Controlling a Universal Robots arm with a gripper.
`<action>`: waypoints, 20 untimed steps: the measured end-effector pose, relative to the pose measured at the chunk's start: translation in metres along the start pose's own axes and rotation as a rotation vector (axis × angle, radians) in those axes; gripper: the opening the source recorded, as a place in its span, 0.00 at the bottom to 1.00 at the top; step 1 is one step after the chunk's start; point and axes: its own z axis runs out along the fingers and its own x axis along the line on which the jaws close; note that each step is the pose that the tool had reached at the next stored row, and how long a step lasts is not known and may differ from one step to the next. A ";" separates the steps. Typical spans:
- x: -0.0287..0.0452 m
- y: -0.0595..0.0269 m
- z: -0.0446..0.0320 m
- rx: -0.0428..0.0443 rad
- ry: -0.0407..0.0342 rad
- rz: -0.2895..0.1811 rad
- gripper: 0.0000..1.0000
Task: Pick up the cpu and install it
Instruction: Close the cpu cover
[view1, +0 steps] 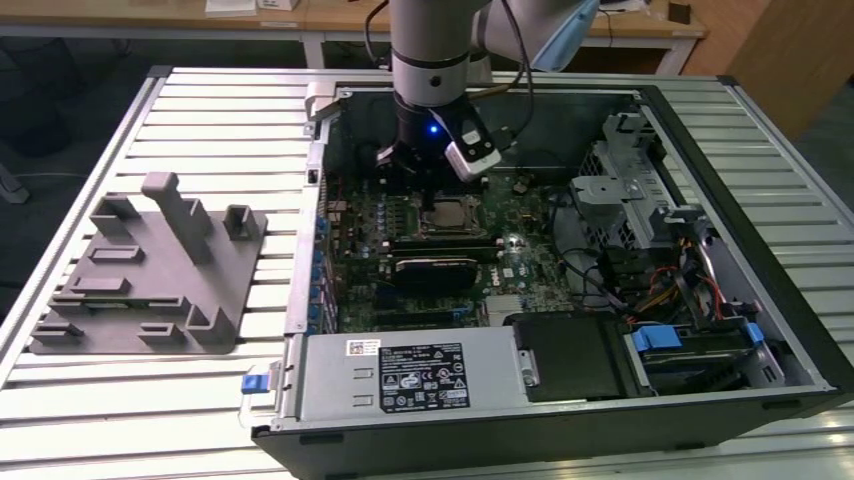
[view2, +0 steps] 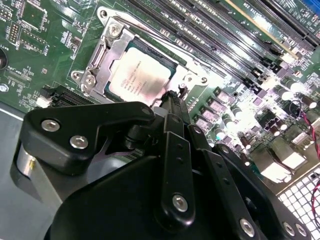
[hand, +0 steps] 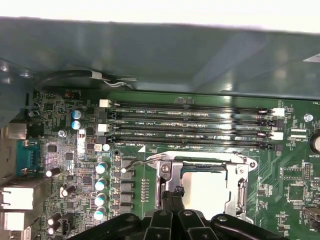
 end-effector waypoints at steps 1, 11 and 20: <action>0.0000 -0.0001 0.0000 0.0002 -0.0049 0.000 0.11; -0.0025 -0.0001 0.0002 0.0039 -0.0268 0.009 0.11; -0.0170 -0.0006 0.0008 0.0097 -0.0267 0.017 0.11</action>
